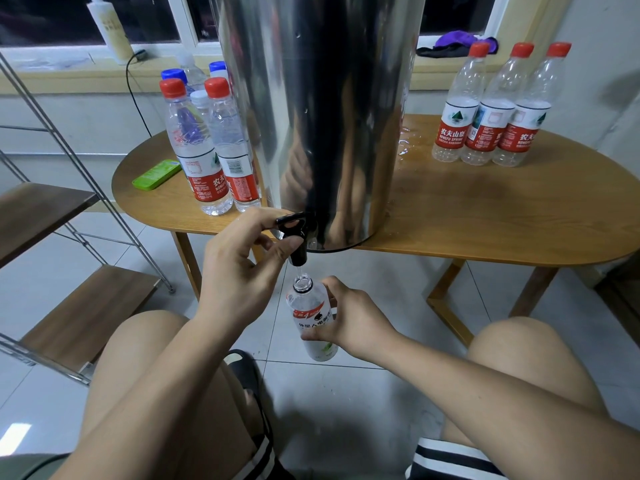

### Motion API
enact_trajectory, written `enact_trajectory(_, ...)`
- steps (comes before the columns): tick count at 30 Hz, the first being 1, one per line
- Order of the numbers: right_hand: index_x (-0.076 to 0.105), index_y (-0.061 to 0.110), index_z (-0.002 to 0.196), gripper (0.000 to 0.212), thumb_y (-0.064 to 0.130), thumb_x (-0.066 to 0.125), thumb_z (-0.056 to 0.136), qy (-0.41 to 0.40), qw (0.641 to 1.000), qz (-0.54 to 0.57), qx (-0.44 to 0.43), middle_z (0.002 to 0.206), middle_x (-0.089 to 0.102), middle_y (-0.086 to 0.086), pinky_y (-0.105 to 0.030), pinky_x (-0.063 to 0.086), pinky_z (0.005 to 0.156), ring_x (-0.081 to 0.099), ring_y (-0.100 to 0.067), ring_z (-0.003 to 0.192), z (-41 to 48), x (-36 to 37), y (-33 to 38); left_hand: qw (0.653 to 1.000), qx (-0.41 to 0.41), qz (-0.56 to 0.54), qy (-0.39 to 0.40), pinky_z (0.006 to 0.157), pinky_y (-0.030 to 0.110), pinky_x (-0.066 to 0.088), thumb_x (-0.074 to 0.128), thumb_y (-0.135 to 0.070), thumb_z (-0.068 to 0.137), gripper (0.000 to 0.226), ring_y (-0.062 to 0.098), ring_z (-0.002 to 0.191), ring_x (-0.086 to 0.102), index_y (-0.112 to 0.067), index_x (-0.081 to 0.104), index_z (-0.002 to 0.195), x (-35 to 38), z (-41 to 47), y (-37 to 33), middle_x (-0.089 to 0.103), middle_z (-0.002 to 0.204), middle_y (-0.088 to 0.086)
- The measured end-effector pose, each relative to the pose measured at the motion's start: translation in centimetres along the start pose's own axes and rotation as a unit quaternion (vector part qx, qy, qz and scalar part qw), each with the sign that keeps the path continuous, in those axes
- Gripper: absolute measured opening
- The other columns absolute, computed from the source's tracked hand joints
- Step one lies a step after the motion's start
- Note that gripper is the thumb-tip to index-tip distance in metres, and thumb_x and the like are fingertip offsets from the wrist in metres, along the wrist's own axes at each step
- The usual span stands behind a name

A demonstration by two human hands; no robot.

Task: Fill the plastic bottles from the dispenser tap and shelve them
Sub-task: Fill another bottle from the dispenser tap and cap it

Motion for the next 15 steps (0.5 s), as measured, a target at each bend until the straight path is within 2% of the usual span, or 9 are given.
enact_trajectory(7,0.052,0.043,0.118,0.072,0.057,0.096,0.064,-0.001,1.0,-0.004,-0.002,0.111,0.075,0.016,-0.042,0.062,0.088,0.072,-0.01,0.104,0.02,0.03,-0.01,1.0,-0.006,-0.01,0.004,0.074,0.047,0.055,0.077,-0.016,0.1,0.018,0.025,0.085,0.069,-0.017,0.074,0.118,0.08,-0.08,0.39,0.075,0.103,-0.004)
enact_trajectory(15,0.051,0.046,0.119,0.072,0.058,0.096,0.063,0.001,1.0,-0.002,-0.003,0.113,0.075,0.015,-0.042,0.063,0.089,0.072,-0.011,0.105,-0.01,0.01,0.06,1.0,-0.011,-0.006,0.001,0.074,0.044,0.054,0.077,-0.019,0.1,0.017,0.023,0.083,0.068,-0.019,0.074,0.117,0.1,-0.11,0.59,0.074,0.101,-0.004)
Point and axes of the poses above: each hand's wrist, its own z-axis towards the middle knuckle, its own x-axis out of the palm, y = z × x, the point moved 6 cm from there along z, towards the middle knuckle
